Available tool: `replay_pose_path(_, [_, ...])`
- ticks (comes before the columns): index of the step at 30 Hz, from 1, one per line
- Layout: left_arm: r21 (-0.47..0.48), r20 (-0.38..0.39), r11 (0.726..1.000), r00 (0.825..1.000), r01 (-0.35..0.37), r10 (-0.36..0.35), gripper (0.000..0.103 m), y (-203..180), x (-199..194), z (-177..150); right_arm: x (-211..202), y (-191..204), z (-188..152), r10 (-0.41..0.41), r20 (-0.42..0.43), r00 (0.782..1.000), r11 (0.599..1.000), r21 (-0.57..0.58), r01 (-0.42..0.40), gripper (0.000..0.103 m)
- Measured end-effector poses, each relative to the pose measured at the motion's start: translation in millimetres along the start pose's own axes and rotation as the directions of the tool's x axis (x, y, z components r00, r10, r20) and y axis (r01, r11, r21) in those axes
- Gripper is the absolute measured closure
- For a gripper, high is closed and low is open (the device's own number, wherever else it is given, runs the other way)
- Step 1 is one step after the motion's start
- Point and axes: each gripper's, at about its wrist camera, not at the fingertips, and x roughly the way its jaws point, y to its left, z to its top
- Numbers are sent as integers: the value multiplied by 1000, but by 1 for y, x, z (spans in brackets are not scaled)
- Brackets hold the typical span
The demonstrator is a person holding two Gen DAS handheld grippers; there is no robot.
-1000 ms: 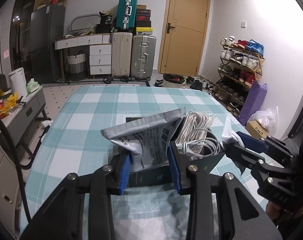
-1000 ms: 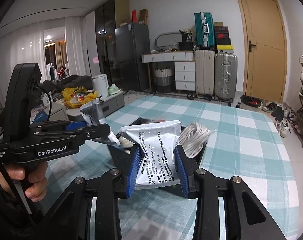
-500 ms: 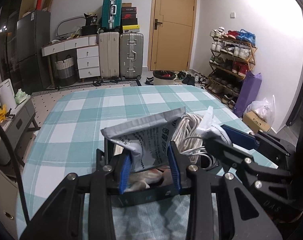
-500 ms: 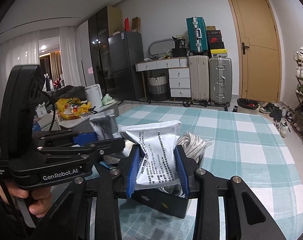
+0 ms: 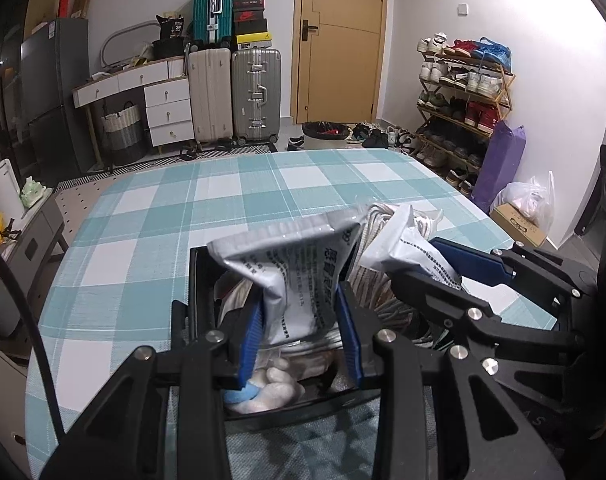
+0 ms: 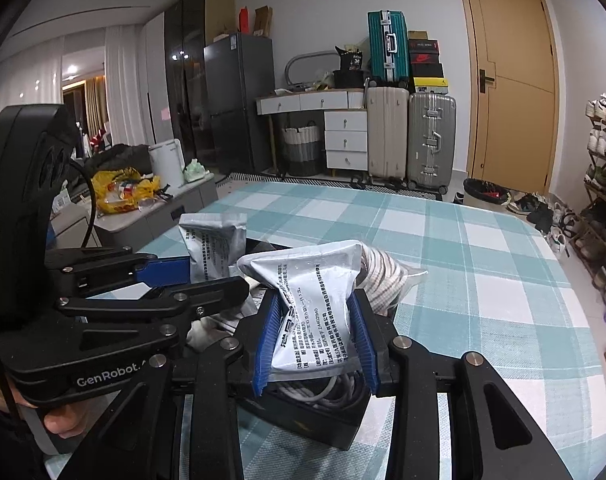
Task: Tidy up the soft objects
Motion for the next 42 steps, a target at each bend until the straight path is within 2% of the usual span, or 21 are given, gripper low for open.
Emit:
replay_pose_path(7, [-18, -8, 1000, 1000, 9, -9, 68, 5, 4, 0, 8, -1, 0, 6, -23, 1000, 1000, -13, -6, 67])
replay_pose_path(11, [-43, -12, 999, 1000, 28, -29, 64, 10, 5, 3, 10, -2, 1, 7, -32, 999, 1000, -25, -8, 64])
replay_pose_path(14, [-51, -15, 998, 999, 34, -35, 56, 12, 2, 2, 5, -2, 1, 19, -23, 1000, 1000, -19, -20, 54])
replay_pose_path(17, [-58, -10, 998, 999, 37, -37, 42, 14, -5, 0, -4, -4, -1, 24, 6, 1000, 1000, -20, -23, 43])
replay_pose_path(19, [-63, -1, 997, 999, 47, -47, 37, 15, -10, -2, -9, -5, -2, 15, 10, 1000, 1000, -19, -14, 29])
replay_pose_path(21, [-74, 13, 997, 999, 34, -33, 23, 18, -17, -4, -15, -5, -4, 1, 22, 1000, 1000, -23, 0, 23])
replay_pose_path(25, [-87, 43, 995, 998, 38, -35, 15, 25, -31, -9, -19, -4, -6, -15, 17, 1000, 999, -33, 16, 20])
replay_pose_path(27, [-88, 52, 996, 999, 21, -16, 14, 28, -37, -11, -20, -3, -7, -18, 10, 1000, 999, -34, 19, 20])
replay_pose_path(29, [-83, 60, 997, 998, -1, 6, 14, 30, -42, -14, -24, 0, -9, -21, 19, 1000, 999, -32, 22, 15])
replay_pose_path(31, [-67, 83, 998, 996, -22, 27, 9, 30, -49, -18, -30, 1, -10, -24, 37, 999, 999, -27, 25, 3])
replay_pose_path(32, [-60, 93, 998, 995, -35, 40, 4, 30, -52, -20, -33, 1, -10, -21, 46, 999, 999, -26, 23, 0])
replay_pose_path(36, [-55, 132, 996, 988, -73, 80, 0, 32, -62, -30, -44, 4, -14, -13, 67, 998, 1000, -24, 15, 0])
replay_pose_path(42, [-80, 143, 989, 981, -123, 133, 0, 37, -64, -47, -63, 10, -24, -14, 103, 995, 999, -31, 17, 0])
